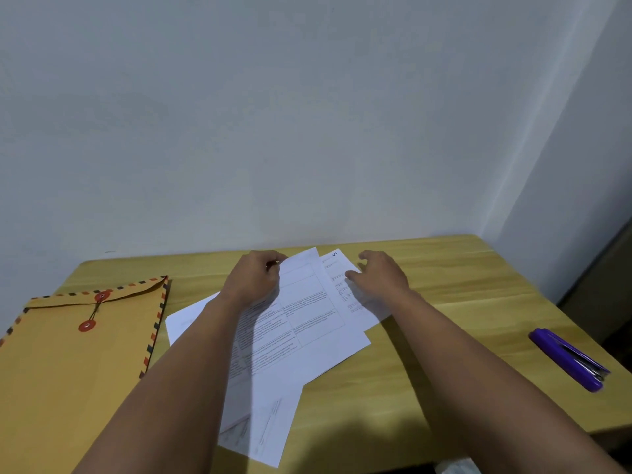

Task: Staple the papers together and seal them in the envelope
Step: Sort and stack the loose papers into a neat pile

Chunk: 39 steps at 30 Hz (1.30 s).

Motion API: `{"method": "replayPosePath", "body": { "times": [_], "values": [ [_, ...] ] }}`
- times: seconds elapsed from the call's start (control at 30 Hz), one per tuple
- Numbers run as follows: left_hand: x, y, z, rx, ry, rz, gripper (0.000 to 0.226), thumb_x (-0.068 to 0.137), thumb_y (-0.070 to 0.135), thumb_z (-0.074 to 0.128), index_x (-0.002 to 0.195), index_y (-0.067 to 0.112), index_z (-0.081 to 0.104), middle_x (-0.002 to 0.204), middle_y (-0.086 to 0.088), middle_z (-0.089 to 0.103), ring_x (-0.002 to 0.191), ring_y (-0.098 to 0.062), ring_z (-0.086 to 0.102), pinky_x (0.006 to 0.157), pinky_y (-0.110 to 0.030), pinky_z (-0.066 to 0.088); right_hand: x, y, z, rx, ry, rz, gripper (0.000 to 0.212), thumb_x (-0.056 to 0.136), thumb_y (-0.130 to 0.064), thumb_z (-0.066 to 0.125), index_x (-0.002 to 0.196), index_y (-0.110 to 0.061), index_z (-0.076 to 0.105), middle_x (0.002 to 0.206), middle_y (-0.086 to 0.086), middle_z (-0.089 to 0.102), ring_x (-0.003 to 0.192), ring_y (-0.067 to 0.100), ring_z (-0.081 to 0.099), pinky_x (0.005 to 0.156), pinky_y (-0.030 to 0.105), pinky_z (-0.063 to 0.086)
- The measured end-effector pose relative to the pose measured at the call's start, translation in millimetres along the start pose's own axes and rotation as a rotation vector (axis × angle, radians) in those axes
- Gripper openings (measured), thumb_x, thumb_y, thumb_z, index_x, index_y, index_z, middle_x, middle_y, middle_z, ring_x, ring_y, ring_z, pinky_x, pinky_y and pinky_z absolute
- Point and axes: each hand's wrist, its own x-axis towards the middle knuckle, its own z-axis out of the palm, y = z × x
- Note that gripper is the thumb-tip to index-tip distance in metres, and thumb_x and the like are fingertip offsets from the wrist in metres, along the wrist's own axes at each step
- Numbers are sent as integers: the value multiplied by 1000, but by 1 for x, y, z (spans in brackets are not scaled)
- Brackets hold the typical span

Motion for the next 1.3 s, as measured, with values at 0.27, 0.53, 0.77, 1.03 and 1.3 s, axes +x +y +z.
{"method": "replayPosePath", "body": {
  "times": [0.27, 0.53, 0.77, 1.03, 1.3],
  "values": [
    [30, -13, 13, -9, -27, 31, 34, 95, 10, 49, 110, 25, 77, 81, 16, 71, 82, -8, 67, 79, -26, 53, 41, -28, 5, -124, -145, 86, 48, 73, -49, 83, 95, -14, 58, 103, 1, 69, 86, 22, 65, 72, 34, 52],
    [35, -18, 13, -39, -29, 57, 35, 97, 11, 52, 116, 28, 76, 114, 7, 73, 106, -14, 66, 95, -35, 53, 56, -41, -7, -55, -248, 173, 49, 62, -40, 92, 73, -15, 51, 73, -2, 50, 66, 21, 48, 58, 28, 36],
    [16, 5, 0, -67, 16, 69, 33, 96, 8, 51, 109, 24, 77, 80, 12, 64, 75, -14, 66, 82, -36, 55, 39, -14, -3, 237, -43, 20, 18, 83, -9, 77, 95, -20, 69, 97, -2, 74, 94, 24, 72, 81, 37, 58],
    [-13, 56, -30, -25, 64, 147, 33, 91, 5, 51, 98, 23, 78, 93, 5, 69, 95, -14, 66, 89, -33, 53, -3, 8, -78, 394, 256, -178, 36, 98, -18, 65, 65, -9, 56, 59, -6, 43, 60, 14, 38, 61, 31, 32],
    [-28, 138, -68, -60, 126, 302, 33, 93, 6, 58, 108, 27, 79, 92, 6, 71, 95, -12, 65, 80, -17, 46, -56, -14, -169, 640, 417, -341, 20, 102, -12, 63, 107, -21, 80, 99, -7, 79, 94, 11, 71, 90, 27, 55]
  ]
}}
